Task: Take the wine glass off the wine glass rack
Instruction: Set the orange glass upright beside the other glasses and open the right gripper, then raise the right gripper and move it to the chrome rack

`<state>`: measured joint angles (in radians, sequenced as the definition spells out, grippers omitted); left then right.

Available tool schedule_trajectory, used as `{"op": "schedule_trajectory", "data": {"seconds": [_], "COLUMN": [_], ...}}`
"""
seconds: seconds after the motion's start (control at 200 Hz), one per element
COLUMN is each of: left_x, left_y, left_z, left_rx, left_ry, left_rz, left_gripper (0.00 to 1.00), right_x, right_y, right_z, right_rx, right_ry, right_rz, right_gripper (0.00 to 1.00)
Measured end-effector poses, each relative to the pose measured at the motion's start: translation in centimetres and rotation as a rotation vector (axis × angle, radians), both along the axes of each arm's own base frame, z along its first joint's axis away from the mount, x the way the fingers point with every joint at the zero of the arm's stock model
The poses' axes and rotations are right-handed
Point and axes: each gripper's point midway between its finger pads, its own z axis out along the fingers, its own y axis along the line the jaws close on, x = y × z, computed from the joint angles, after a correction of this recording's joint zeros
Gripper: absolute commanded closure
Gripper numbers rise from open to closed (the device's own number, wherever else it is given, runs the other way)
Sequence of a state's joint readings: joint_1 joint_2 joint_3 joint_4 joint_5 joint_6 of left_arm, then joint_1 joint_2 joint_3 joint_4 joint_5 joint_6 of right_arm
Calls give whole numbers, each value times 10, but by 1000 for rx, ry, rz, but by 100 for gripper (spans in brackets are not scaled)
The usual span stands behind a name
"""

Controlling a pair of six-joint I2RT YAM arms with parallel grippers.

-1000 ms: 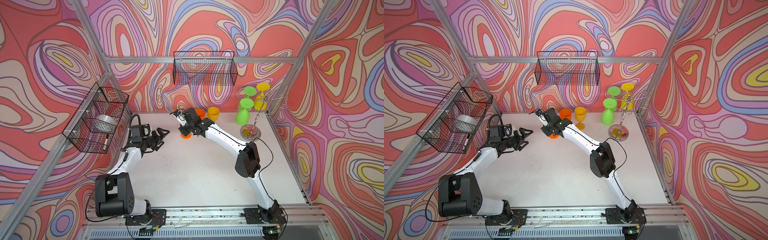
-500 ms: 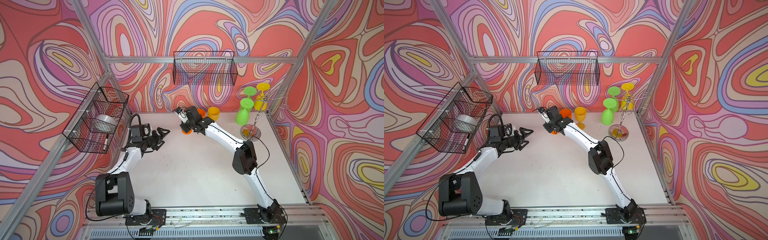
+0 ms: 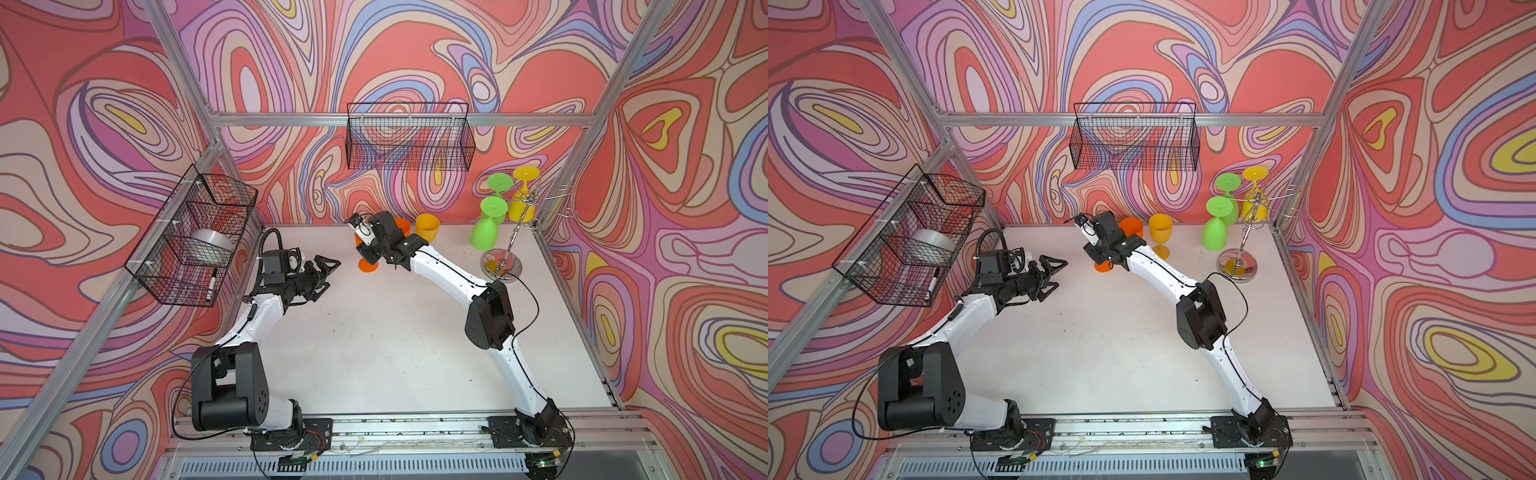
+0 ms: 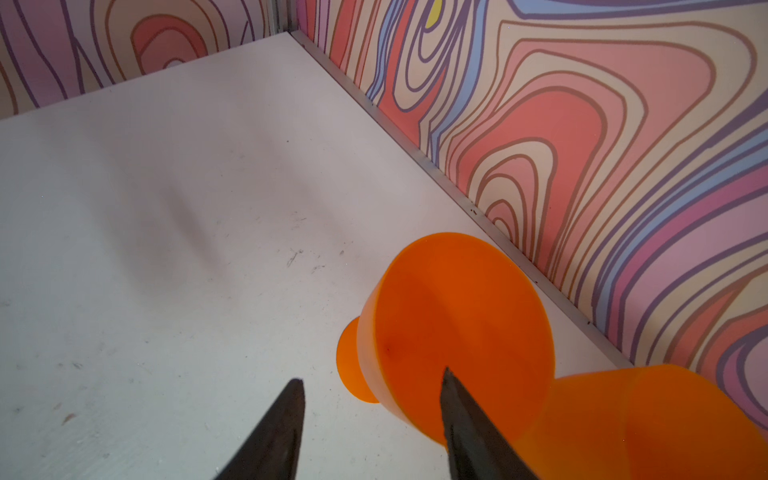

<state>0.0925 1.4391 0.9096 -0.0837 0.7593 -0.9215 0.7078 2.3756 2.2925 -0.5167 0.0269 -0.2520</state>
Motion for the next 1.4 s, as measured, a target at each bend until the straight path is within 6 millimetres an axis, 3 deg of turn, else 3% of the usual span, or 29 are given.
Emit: {"op": "schedule_trajectory", "data": {"seconds": [0.17, 0.401, 0.586, 0.851, 1.017, 1.107, 1.292, 1.402], "left_x": [1, 4, 3, 2, 3, 0, -13, -21], "left_y": [0, 0, 0, -3, -9, -21, -52, -65], "left_z": [0, 3, 1, 15, 30, 35, 51, 66], "left_rx": [1, 3, -2, -18, -18, -12, 26, 53], "left_ry": [-9, -29, -37, -104, -167, -190, -261, -322], "left_rz": [0, 0, 0, -13, -35, -75, -186, -238], "left_gripper": [8, 7, 6, 5, 5, 4, 4, 4], "right_x": [-16, -74, -117, -144, -146, -140, -128, -139], "right_y": [-3, 12, -8, -66, -111, -151, -266, -292], "right_z": [32, 101, 120, 135, 175, 207, 251, 267], "right_rx": [11, 93, 149, 212, 291, 370, 504, 526], "right_ry": [-65, -180, -184, -241, -341, -383, -436, -461], "right_rz": [4, 65, 72, -48, -213, -349, -676, -756], "right_gripper": [31, 31, 32, 32, 34, 35, 35, 34]}}
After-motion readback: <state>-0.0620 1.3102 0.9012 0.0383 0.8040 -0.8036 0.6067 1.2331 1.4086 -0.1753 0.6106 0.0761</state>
